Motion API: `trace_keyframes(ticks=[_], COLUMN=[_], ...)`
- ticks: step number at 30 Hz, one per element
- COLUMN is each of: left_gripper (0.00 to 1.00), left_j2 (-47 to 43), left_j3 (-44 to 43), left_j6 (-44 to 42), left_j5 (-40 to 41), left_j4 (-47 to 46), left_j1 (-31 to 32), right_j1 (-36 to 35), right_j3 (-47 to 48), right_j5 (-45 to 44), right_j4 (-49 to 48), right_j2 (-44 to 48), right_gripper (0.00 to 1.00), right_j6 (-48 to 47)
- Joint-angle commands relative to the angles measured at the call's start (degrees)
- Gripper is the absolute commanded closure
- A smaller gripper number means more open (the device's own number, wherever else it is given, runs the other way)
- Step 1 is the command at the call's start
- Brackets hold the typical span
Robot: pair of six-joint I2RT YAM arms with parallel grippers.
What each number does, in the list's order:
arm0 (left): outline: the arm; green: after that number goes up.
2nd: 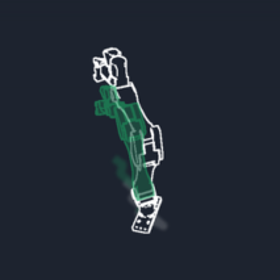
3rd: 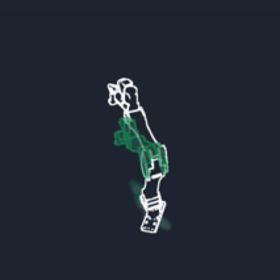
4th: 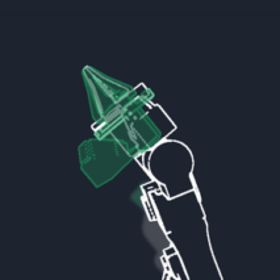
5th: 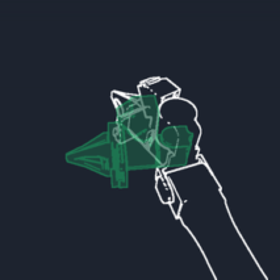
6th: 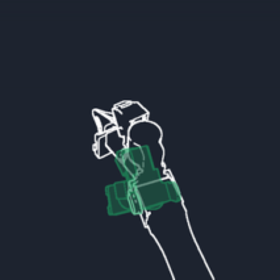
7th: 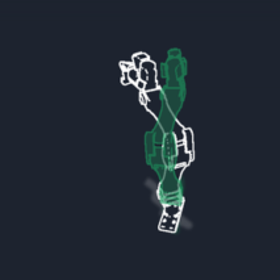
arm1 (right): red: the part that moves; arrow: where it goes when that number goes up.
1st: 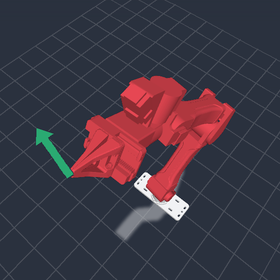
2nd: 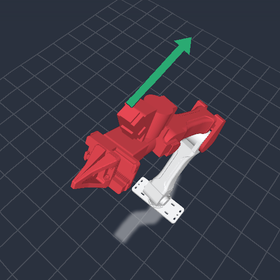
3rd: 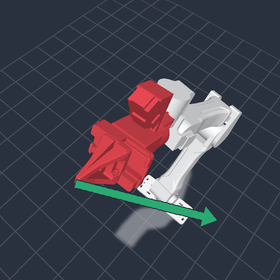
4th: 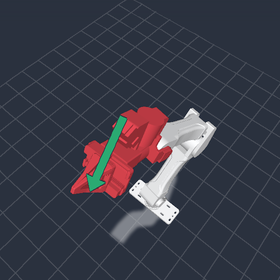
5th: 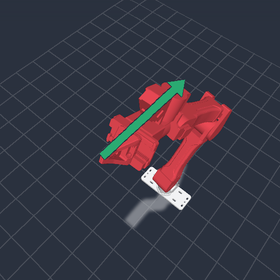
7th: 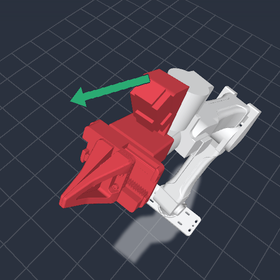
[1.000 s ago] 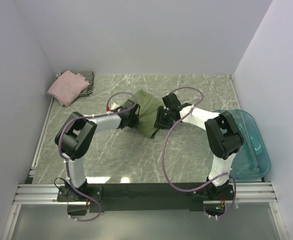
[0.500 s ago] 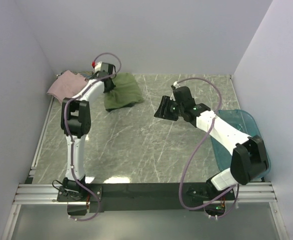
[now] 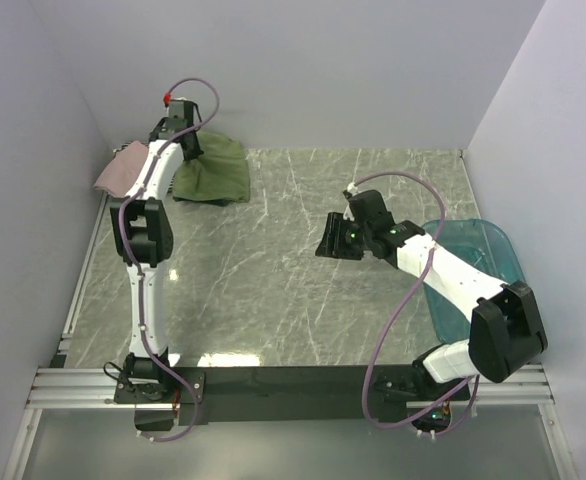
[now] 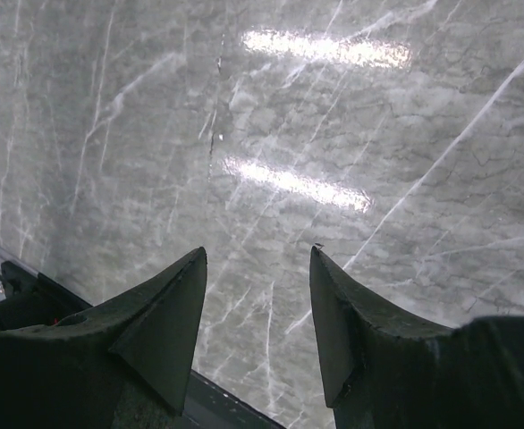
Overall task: Fold and stack the tank tops
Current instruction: Neatly place the folded tank top to the corner
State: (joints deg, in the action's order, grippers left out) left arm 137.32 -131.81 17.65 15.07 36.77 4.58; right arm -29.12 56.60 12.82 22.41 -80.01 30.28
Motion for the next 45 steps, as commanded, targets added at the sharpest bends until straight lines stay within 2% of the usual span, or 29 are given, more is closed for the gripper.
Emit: trace_keyframes(ticks=[1, 10, 21, 34, 45], left_gripper=[1.0, 1.0, 1.0, 1.0, 1.0], left_j2=[-3.19, -5.3, -7.06, -8.82, -9.08], left_j3=[-2.93, -6.09, -7.32, -7.32, -1.62], left_j6=[-3.32, -5.26, -3.41, -2.53, -0.43], left_j5=[-2.76, -5.75, -11.64, -14.54, -15.25], left_j4=[-0.03, -0.04, -0.39, -1.44, -4.25], left_j1=[-1.68, -4.14, -8.71, -12.84, -18.37], right_j1=[-0.32, -0.41, -0.41, -0.32, -0.49], right_j3=[-1.05, -1.84, -1.84, -2.02, -2.46], right_j5=[0.8, 0.45, 0.89, 0.19, 0.36], right_j4=[-0.44, -0.79, -1.06, -0.88, -1.14], right_j2=[1.78, 1.26, 0.47, 0.03, -1.2], right_gripper=[0.43, 0.43, 0.43, 0.43, 0.43], right_j6=[-1.45, -1.72, -2.16, -2.33, -2.33])
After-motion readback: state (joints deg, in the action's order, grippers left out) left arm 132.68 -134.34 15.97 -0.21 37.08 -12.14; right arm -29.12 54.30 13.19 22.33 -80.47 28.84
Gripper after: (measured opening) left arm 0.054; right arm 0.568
